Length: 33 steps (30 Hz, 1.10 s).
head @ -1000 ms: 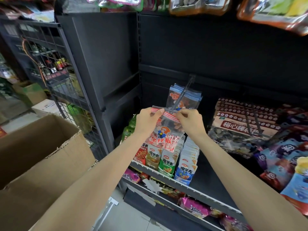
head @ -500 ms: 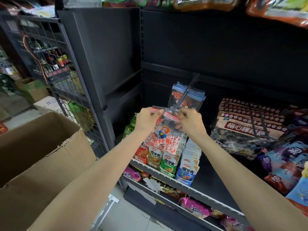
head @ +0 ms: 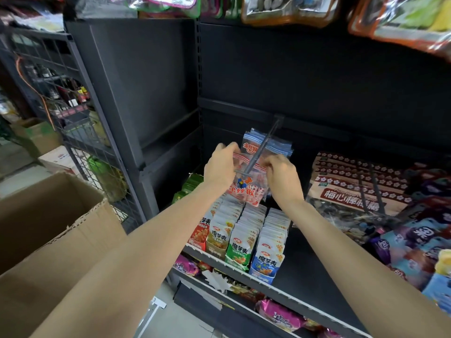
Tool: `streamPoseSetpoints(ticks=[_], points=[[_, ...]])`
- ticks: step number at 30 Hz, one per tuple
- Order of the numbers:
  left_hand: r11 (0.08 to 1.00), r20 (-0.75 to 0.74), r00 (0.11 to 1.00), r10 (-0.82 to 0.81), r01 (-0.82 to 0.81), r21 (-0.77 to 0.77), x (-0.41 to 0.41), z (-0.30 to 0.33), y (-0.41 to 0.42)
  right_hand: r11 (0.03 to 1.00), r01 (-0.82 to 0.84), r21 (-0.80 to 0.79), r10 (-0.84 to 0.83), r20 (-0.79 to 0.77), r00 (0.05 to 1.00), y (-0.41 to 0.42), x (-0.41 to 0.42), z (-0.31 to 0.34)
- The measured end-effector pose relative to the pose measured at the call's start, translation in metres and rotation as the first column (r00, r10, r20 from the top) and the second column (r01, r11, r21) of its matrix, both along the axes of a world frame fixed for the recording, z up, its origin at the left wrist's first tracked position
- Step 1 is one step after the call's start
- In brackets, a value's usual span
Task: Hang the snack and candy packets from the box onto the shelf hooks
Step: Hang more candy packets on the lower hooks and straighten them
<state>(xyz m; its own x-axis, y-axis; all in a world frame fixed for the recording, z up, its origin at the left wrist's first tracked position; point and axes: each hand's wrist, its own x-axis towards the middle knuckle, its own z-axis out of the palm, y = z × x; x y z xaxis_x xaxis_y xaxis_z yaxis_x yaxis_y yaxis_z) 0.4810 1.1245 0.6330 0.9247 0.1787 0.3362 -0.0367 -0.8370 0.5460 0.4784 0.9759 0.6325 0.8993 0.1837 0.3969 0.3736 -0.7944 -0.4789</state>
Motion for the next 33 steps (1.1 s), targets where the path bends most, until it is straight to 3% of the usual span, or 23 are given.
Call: streamPoseSetpoints(ticks=[6, 11, 14, 17, 19, 21, 24, 27, 30, 33], points=[[0.982, 0.014, 0.988, -0.153, 0.151, 0.113, 0.028, 0.005, -0.010, 0.992, 0.110, -0.055, -0.111, -0.028, 0.993, 0.000, 0.023, 0.009], [0.934, -0.130, 0.975, -0.180, 0.211, 0.287, 0.040, 0.005, -0.009, 0.980, 0.146, -0.135, -0.149, -0.014, 0.989, 0.000, 0.033, 0.010], [0.922, -0.208, 0.965, -0.160, 0.222, 0.318, 0.035, 0.008, -0.010, 0.978, 0.137, -0.159, -0.121, 0.106, 0.987, -0.001, 0.026, 0.000], [0.928, -0.144, 0.982, -0.119, 0.162, 0.336, 0.019, 0.007, -0.006, 0.980, 0.155, -0.123, -0.118, 0.265, 0.957, -0.002, 0.006, -0.016], [0.942, -0.068, 0.994, -0.090, 0.107, 0.318, 0.004, 0.004, 0.000, 0.993, 0.079, -0.087, -0.058, 0.215, 0.975, 0.000, -0.008, -0.028], [0.947, 0.003, 0.999, -0.049, 0.045, 0.319, -0.012, 0.001, 0.010, 0.995, -0.073, -0.074, 0.075, 0.023, 0.997, 0.008, -0.016, -0.039], [0.938, 0.081, 0.997, 0.009, -0.036, 0.346, -0.041, -0.006, 0.033, 0.967, -0.247, -0.069, 0.231, -0.185, 0.955, 0.033, -0.022, -0.048], [0.951, 0.105, 0.989, 0.103, -0.129, 0.280, -0.075, -0.013, 0.070, 0.934, -0.353, -0.055, 0.336, -0.199, 0.921, 0.077, -0.033, -0.047], [0.966, 0.113, 0.968, 0.225, -0.237, 0.106, -0.112, -0.017, 0.120, 0.896, -0.445, -0.004, 0.439, -0.155, 0.885, 0.135, -0.048, -0.040], [0.916, 0.096, 0.911, 0.401, -0.396, -0.065, -0.151, -0.019, 0.175, 0.828, -0.561, 0.023, 0.560, -0.104, 0.822, 0.207, -0.066, -0.034]])
